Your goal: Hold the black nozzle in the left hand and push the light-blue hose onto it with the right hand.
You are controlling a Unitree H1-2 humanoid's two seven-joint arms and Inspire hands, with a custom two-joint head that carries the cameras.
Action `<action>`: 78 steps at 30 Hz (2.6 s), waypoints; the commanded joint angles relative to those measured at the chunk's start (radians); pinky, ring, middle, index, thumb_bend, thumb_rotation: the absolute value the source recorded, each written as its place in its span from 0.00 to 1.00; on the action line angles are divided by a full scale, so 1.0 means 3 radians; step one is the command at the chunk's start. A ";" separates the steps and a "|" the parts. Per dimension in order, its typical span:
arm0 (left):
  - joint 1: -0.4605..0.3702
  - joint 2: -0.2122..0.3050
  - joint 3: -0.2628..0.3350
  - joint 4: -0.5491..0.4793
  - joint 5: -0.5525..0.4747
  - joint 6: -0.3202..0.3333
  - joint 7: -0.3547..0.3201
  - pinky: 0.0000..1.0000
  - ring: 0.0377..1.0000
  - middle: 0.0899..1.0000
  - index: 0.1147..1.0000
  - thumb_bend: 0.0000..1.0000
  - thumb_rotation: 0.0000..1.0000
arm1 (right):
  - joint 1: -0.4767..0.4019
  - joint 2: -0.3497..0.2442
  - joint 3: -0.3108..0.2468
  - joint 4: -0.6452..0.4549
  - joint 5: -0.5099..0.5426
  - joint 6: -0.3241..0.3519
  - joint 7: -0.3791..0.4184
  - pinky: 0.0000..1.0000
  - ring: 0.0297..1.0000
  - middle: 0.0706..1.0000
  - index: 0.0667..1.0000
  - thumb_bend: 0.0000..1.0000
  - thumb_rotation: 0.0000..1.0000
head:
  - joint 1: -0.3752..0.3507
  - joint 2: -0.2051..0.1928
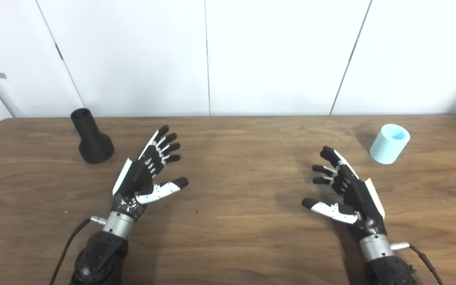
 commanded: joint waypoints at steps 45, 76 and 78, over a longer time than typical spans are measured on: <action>0.0122 -0.0227 -0.0150 0.0260 0.0356 -0.0148 0.0255 0.76 0.87 0.91 0.95 0.85 0.25 | -0.0090 -0.0269 -0.0099 0.0172 0.0352 -0.0258 0.0190 0.63 0.77 0.89 0.90 0.79 0.13 | 0.1188 -0.0350; 0.0336 0.0086 0.0721 -0.0964 0.1229 0.0417 0.1414 0.51 0.58 0.61 0.62 0.79 0.16 | -0.0172 -0.0267 -0.0188 0.0127 0.0497 0.0039 0.0187 0.39 0.54 0.67 0.69 1.00 0.42 | 0.1455 -0.0395; 0.0319 0.0085 0.0787 -0.0993 0.1303 0.0484 0.1516 0.51 0.58 0.62 0.64 0.76 0.15 | -0.0175 -0.0267 -0.0192 0.0131 0.0501 0.0046 0.0183 0.39 0.54 0.66 0.69 1.00 0.42 | 0.1450 -0.0381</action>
